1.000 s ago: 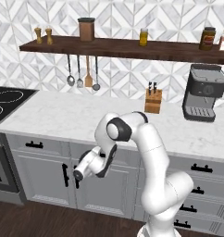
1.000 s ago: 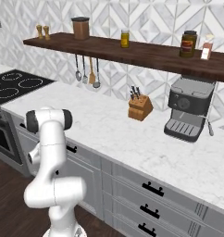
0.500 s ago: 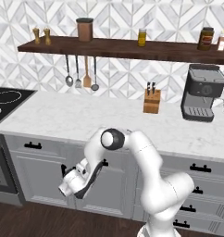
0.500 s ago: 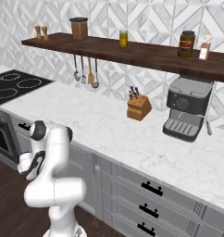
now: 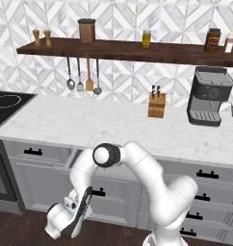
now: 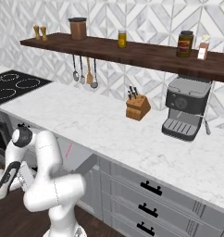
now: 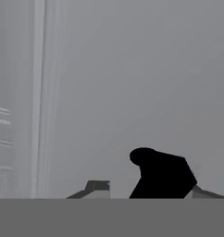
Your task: Take a straw from the drawer in front and place it inside the glass cup on the dining counter.
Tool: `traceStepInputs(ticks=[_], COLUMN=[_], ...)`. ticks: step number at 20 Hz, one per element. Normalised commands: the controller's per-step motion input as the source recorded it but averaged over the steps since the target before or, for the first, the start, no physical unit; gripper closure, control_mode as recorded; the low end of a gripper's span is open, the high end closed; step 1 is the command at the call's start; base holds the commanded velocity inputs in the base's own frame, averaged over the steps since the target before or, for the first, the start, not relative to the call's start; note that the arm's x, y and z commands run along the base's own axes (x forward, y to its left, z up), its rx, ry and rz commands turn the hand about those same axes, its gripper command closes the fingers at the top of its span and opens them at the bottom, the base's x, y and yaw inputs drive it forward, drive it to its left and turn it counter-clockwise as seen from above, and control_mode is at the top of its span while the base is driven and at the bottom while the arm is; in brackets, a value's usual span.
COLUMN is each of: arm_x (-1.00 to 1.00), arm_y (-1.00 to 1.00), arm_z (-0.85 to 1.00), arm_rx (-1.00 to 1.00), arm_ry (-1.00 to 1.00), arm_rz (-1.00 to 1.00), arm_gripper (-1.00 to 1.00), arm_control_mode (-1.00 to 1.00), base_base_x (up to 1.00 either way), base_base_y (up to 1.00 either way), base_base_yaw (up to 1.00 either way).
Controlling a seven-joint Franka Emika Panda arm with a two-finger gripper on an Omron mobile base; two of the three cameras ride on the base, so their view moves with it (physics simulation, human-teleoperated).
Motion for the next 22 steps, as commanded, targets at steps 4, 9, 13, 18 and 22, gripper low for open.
traceStepInputs(ticks=[4, 9, 13, 18, 22], arm_x=[-1.00, -1.00, -1.00, -0.98, -0.73], arm_y=[0.35, 0.02, -0.06, -0.02, -0.23], arm_z=[-0.01, 0.25, 0.49, 0.80, 1.00], arm_rx=[0.22, 0.23, 0.28, 0.23, 0.20], arm_ry=[0.31, 0.12, 0.07, 0.03, 0.21], arm_rz=[0.22, 0.17, 0.10, 0.09, 0.02], arm_gripper=[1.00, -1.00, -1.00, -1.00, -1.00], arm_control_mode=[-1.00, -1.00, -1.00, -1.00, -1.00], base_base_x=[0.00, 0.00, 0.00, 0.00, 0.00], base_base_y=[0.00, 0.00, 0.00, 0.00, 0.00], base_base_yaw=[0.00, 0.00, 0.00, 0.00, 0.00])
